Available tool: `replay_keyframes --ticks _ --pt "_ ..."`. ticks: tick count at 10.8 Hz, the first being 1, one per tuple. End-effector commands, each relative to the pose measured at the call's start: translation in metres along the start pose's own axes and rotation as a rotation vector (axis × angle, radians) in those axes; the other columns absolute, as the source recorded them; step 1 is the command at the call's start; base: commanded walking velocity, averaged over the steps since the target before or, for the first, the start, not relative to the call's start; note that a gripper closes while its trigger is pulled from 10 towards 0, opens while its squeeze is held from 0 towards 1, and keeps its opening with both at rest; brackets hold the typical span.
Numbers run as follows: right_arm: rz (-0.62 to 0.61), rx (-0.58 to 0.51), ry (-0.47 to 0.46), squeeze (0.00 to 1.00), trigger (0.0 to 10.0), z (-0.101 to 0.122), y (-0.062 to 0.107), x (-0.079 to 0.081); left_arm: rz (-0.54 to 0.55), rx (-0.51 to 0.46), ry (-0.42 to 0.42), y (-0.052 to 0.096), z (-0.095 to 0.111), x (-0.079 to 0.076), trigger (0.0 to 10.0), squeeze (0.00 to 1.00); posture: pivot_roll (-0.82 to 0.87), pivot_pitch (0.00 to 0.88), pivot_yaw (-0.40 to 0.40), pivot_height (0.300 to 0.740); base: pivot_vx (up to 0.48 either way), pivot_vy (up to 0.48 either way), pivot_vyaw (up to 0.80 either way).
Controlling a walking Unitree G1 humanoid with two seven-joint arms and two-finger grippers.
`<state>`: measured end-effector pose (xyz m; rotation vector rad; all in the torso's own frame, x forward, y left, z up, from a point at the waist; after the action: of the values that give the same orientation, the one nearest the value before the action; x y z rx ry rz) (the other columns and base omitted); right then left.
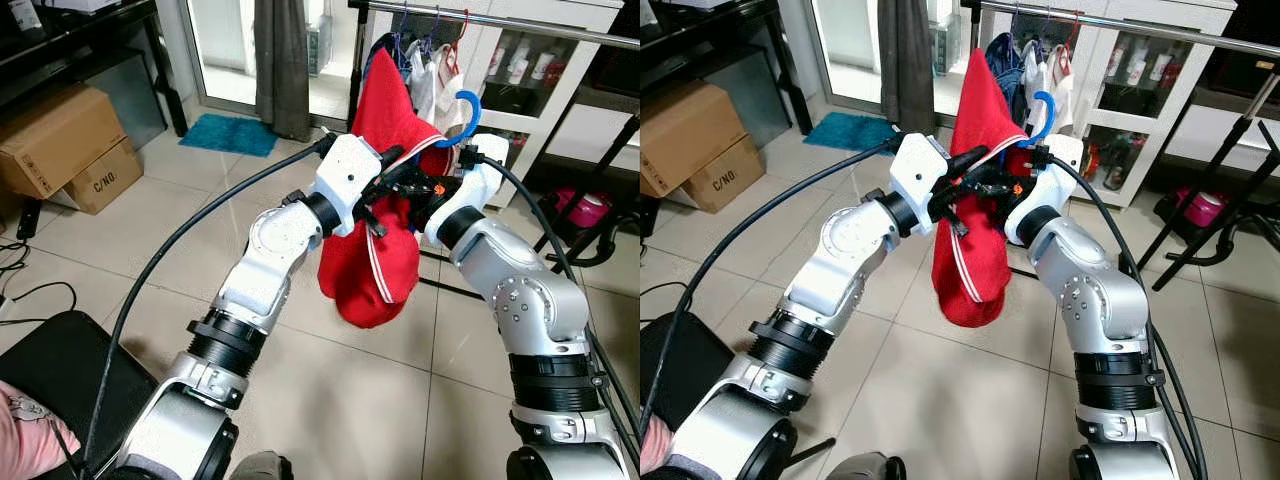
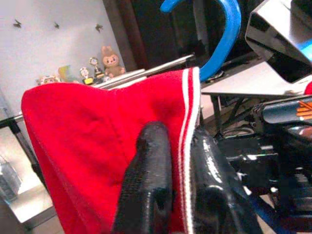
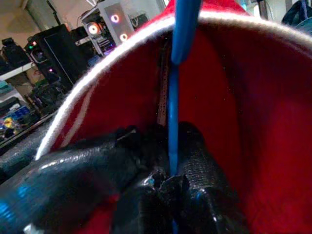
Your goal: Hang hanger
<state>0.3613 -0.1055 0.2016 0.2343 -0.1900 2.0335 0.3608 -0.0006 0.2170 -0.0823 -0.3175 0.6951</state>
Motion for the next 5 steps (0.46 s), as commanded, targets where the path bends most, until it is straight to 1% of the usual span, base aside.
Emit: replay_keyframes --ticks 1,4,5 --pt "0.041 -0.1 0.035 0.0 10.0 0.0269 -0.0002 0.0089 0.014 0.031 -0.015 -0.0007 -0.0039 0.0038 0.0 0.0 0.0 0.0 0.006 0.74 0.0 0.0 0.0" --pt "0.024 -0.088 0.058 0.0 10.0 0.025 0.0004 0.0048 0.019 0.011 -0.019 -0.0005 0.0006 0.0053 0.0 0.0 0.0 0.0 0.004 0.74 0.0 0.0 0.0" --pt "0.016 -0.082 0.07 0.0 10.0 0.0239 0.0007 0.003 0.047 0.009 -0.01 0.0008 0.0006 0.0103 0.0 0.0 0.0 0.0 0.004 0.74 0.0 0.0 0.0"
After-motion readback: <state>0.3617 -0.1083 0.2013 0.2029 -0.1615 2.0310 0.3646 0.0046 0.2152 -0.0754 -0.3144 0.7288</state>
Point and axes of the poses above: a point about 5 cm out from each wrist's last joint towards the gripper, its own y axis pointing back from the gripper into the wrist, its own z axis along the axis of the wrist's last joint, x = y × z, the point moved 4 cm from there along -y, pointing out of the wrist towards the gripper, and after that the axes turned 5 degrees about y, right-handed, at the moved point
